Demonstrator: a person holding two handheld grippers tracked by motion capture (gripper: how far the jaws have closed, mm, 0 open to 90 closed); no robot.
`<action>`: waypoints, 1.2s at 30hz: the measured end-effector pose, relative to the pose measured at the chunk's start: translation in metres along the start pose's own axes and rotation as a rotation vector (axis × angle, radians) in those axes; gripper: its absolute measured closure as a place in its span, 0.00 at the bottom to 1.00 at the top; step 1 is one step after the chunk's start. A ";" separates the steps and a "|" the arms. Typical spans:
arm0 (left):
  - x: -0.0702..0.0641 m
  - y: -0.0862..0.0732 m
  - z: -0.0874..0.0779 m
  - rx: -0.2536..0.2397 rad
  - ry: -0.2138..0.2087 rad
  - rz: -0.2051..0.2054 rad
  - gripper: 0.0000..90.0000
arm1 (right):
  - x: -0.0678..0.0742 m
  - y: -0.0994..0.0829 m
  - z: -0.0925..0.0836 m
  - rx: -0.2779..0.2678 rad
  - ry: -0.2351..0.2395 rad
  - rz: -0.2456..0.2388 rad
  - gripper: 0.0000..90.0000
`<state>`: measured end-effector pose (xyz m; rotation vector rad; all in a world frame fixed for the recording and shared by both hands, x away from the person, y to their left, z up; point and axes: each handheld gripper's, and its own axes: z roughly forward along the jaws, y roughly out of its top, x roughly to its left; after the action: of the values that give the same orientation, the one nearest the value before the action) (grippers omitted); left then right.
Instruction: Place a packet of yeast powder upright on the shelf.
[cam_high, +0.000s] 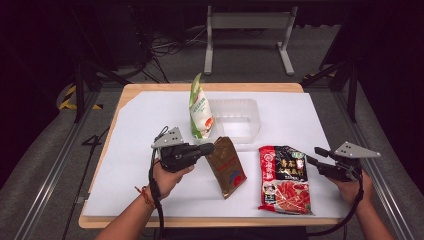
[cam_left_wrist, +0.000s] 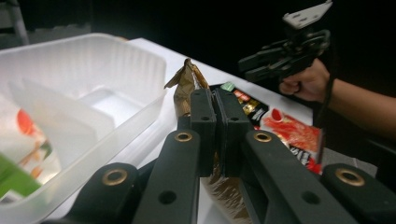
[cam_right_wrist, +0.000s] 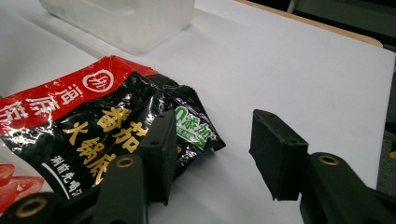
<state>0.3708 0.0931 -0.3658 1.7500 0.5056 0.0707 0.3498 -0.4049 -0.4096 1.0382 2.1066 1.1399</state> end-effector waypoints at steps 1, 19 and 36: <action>-0.002 0.002 0.000 -0.005 0.000 0.003 0.97 | 0.000 0.000 0.000 0.000 0.001 0.001 0.57; -0.006 0.029 -0.010 -0.095 0.001 0.051 0.98 | -0.002 -0.002 0.002 0.010 0.002 0.027 0.56; 0.020 0.075 -0.008 -0.178 0.145 0.078 0.98 | -0.005 -0.004 0.002 0.017 -0.020 0.054 0.46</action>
<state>0.4078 0.0964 -0.2977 1.5965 0.5201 0.2910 0.3526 -0.4092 -0.4138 1.1164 2.0881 1.1348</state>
